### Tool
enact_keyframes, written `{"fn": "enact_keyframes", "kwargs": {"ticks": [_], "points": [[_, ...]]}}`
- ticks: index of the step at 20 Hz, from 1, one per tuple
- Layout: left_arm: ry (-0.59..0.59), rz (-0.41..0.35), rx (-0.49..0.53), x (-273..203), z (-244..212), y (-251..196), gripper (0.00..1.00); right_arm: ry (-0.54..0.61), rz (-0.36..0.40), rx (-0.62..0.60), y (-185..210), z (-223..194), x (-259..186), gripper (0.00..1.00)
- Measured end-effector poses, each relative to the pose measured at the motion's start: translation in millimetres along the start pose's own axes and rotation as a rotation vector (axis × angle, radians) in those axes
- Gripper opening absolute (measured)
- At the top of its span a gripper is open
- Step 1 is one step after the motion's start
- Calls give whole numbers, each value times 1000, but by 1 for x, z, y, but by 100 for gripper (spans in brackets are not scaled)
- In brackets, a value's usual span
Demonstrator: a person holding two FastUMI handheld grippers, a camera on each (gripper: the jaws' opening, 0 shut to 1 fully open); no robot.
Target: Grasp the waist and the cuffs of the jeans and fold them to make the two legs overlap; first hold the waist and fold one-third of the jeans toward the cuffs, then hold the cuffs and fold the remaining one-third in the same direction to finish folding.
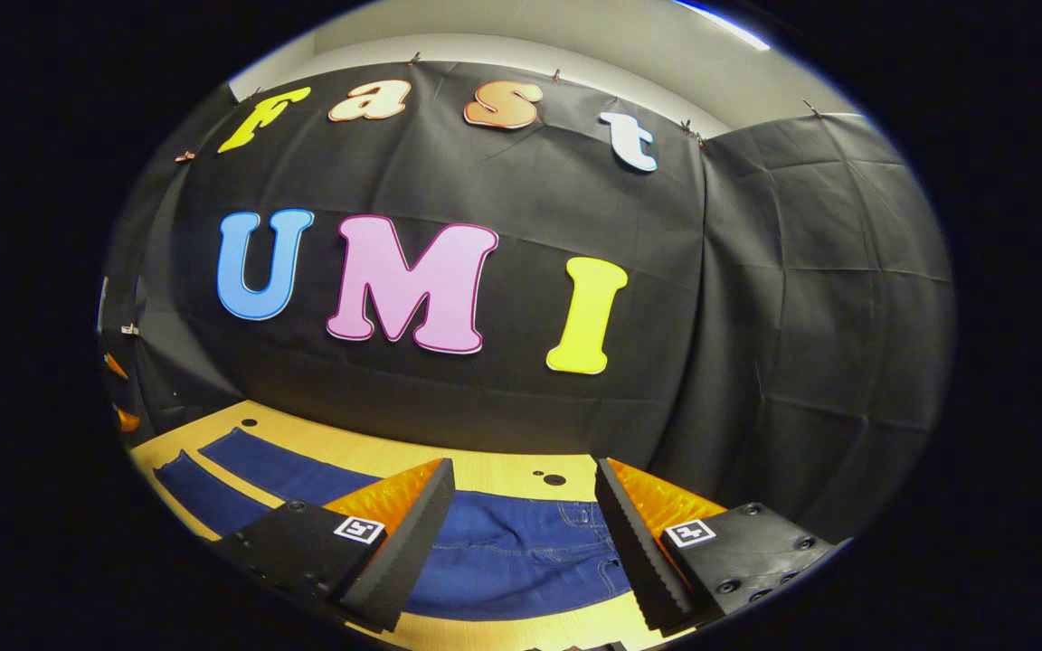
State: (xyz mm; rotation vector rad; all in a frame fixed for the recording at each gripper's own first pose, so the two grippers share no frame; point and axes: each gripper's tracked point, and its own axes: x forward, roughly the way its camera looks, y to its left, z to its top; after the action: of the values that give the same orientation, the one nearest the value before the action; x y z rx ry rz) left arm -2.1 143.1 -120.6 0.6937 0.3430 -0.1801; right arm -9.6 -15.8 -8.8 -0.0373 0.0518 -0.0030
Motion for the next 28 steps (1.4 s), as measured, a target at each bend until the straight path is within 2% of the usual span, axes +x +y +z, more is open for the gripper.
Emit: {"fn": "enact_keyframes", "kwargs": {"ticks": [3, 5, 10, 12, 14, 16, 19, 22, 23, 24, 25, 26, 28], "points": [[93, -149, 264, 15, -46, -29, 98, 35, -1, -18, -7, -9, -5, 96], [163, -247, 369, 33, -90, -52, 98, 53, -10, -37, -15, -14, -11, 96], [272, -347, 615, 53, -155, -76, 98, 105, -40, -87, -40, -28, -27, 96], [277, -341, 685, 62, -159, -76, 98, 117, -57, -116, -50, -33, -31, 94], [274, -328, 697, 67, -151, -74, 92, 124, -69, -150, -61, -37, -34, 96], [275, -359, 685, 81, -149, -73, 90, 137, -81, -171, -74, -45, -34, 94], [276, -414, 695, 96, -141, -75, 82, 152, -115, -195, -99, -53, -29, 96], [333, -487, 655, 106, -141, -77, 66, 151, -143, -241, -124, -54, -22, 96], [364, -507, 630, 106, -141, -78, 64, 146, -150, -271, -132, -53, -20, 96], [387, -510, 609, 108, -141, -78, 54, 142, -149, -307, -139, -53, -16, 93], [402, -490, 599, 113, -140, -78, 51, 140, -144, -355, -145, -54, -11, 96], [406, -454, 608, 116, -137, -77, 28, 142, -137, -396, -149, -55, -6, 96], [383, -413, 620, 123, -136, -77, 16, 151, -105, -473, -156, -61, 3, 96]]}}
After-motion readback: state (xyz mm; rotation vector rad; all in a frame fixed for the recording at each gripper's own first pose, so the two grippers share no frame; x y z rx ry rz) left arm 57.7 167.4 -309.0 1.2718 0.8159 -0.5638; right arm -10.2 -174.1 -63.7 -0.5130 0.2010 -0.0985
